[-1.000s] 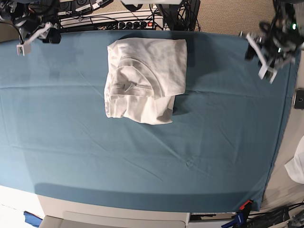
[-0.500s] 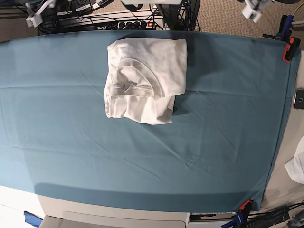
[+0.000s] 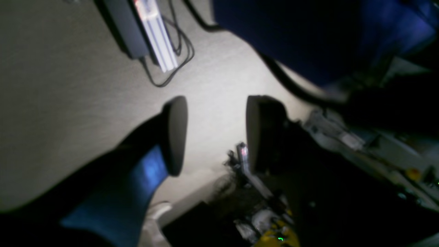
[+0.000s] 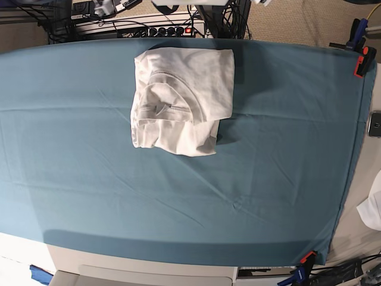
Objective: Fold the T-shirt properly
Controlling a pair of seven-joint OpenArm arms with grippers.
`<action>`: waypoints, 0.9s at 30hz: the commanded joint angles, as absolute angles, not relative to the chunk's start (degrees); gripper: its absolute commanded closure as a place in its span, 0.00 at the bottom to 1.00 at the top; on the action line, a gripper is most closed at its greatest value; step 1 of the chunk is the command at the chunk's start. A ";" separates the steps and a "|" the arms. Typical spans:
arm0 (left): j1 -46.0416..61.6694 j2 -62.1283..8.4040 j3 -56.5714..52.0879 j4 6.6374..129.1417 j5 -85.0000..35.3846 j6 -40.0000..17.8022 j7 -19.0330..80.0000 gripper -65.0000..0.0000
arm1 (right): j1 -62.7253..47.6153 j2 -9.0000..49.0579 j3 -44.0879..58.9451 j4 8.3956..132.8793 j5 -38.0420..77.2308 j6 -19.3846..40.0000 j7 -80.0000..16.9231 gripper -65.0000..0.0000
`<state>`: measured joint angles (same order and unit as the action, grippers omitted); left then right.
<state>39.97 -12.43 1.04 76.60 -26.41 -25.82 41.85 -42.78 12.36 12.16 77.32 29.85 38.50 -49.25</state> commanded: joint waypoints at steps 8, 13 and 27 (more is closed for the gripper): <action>27.97 -11.42 2.87 58.85 -26.48 -26.46 39.97 0.56 | -26.30 12.99 8.27 46.52 25.23 33.30 -39.99 0.64; 24.23 -11.42 2.87 54.39 -19.00 -25.36 37.47 0.56 | -18.13 13.15 8.29 33.91 23.79 24.34 -35.92 0.64; 22.02 -11.05 2.87 51.64 -8.10 -4.25 24.91 0.86 | -10.11 13.04 8.29 30.17 14.94 12.60 -29.28 0.93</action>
